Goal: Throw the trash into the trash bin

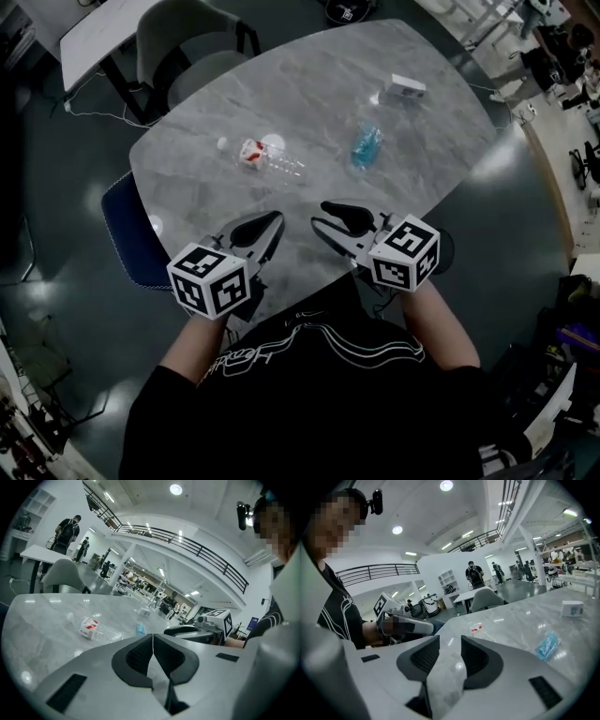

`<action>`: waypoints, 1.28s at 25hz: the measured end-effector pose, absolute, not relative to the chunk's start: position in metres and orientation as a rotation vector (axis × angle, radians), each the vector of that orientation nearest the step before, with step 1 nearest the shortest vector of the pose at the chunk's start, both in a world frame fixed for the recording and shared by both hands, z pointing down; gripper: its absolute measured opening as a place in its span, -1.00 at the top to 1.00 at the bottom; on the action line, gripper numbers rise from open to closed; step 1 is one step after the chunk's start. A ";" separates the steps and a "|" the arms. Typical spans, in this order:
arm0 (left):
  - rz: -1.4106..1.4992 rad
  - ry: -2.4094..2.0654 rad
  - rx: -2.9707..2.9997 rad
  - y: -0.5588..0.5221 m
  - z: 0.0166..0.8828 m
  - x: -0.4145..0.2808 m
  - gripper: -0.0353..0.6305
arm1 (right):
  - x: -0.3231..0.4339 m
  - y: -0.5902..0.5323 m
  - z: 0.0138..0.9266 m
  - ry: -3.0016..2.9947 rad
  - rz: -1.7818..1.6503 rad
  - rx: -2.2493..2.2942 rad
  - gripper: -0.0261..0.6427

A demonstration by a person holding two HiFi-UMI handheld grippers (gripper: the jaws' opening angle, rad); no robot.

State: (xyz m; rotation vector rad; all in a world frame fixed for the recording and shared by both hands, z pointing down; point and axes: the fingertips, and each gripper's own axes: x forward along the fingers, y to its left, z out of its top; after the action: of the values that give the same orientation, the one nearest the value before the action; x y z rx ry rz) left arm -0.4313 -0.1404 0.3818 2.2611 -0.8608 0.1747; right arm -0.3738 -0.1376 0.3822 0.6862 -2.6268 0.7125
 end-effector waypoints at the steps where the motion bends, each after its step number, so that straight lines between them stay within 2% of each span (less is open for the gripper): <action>1: 0.175 -0.880 2.247 -0.144 0.384 -0.429 0.86 | -0.373 -0.144 0.386 -2.623 0.709 0.668 0.45; 11: 0.160 -1.095 2.079 -0.173 0.398 -0.418 0.86 | -0.364 -0.215 0.438 -2.525 0.516 0.572 0.04; 24: 0.073 -1.284 1.829 -0.167 0.441 -0.432 0.86 | -0.406 -0.264 0.531 -2.424 0.399 0.471 -0.01; 32: -0.007 -1.387 1.763 -0.160 0.444 -0.443 0.86 | -0.418 -0.271 0.556 -2.400 0.326 0.425 -0.01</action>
State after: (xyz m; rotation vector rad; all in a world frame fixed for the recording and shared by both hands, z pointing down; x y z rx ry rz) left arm -0.4429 -0.1596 0.4436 1.7633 -1.3873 -0.0075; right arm -0.4181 -0.2706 0.5560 0.4247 -2.3998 0.3264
